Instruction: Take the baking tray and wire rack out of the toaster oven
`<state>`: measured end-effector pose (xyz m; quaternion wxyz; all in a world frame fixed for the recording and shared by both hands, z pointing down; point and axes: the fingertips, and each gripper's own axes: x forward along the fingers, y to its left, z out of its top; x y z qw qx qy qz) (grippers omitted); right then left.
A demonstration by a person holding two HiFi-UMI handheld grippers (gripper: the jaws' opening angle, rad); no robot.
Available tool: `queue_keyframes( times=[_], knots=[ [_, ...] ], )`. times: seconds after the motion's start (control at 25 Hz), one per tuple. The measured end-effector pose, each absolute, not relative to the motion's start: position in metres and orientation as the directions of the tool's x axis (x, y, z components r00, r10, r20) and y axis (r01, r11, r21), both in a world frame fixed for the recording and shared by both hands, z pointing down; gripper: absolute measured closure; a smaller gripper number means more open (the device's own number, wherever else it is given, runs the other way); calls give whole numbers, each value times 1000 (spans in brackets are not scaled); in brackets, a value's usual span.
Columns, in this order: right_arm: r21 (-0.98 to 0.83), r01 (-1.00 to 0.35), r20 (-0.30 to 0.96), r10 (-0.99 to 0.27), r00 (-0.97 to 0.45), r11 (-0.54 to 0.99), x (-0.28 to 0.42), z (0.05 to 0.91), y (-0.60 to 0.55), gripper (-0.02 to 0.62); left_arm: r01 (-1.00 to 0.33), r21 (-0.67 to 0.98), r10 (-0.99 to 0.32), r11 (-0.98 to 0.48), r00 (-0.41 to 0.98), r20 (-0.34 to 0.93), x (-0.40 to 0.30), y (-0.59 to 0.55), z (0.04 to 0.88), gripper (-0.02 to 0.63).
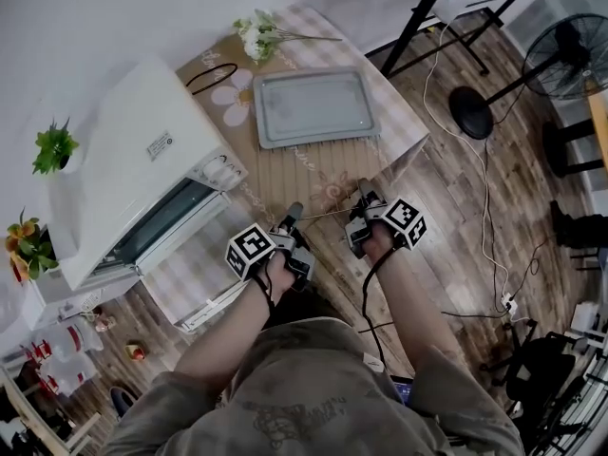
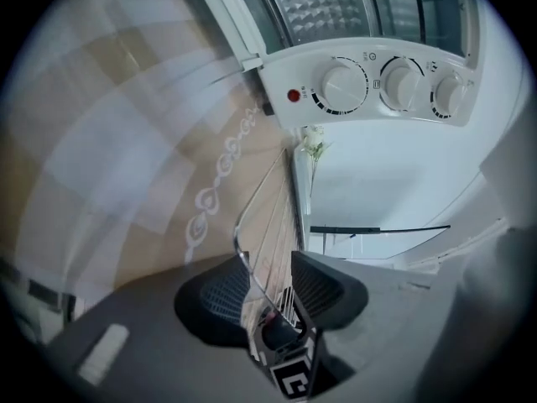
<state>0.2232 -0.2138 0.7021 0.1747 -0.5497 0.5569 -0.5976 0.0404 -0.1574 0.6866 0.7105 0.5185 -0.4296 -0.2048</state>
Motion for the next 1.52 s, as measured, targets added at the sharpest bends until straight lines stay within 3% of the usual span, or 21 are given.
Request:
queue_keyframes(
  times=[0.24,0.28,0.32,0.44,0.52,0.68,1.04,1.16,1.52],
  knots=[
    [-811,-440,536,-791,-296,-385,225,703,-210,530,-149,888,-719,436,536,443,32,-140,688,443],
    [-794,-461,556,-781,-285,-397,225,703,-208,506,-152,884,-715,441,535,449,30,-138,688,439],
    [-777,-479,575,-771,-275,-409,226,703,-205,443,-156,881,-712,447,534,455,29,-137,688,436],
    [-747,-513,609,-745,-272,-424,225,705,-199,400,-161,876,-708,456,531,466,25,-135,687,434],
    [-732,-525,634,-717,-291,-434,221,710,-194,290,-159,873,-707,461,529,470,22,-135,686,434],
    [-716,-521,664,-684,-301,-464,218,716,-183,255,-162,871,-702,464,532,473,21,-132,683,423],
    [-697,-541,687,-654,-317,-470,214,694,-161,249,-173,883,-724,436,516,458,6,-126,659,423],
    [-723,-535,660,-666,-349,-437,206,673,-156,279,-200,893,-734,402,512,446,-3,-125,645,423],
    [-743,-666,513,-693,-506,-64,148,577,-170,372,-327,916,-769,233,514,380,-38,-130,590,426]
  ],
)
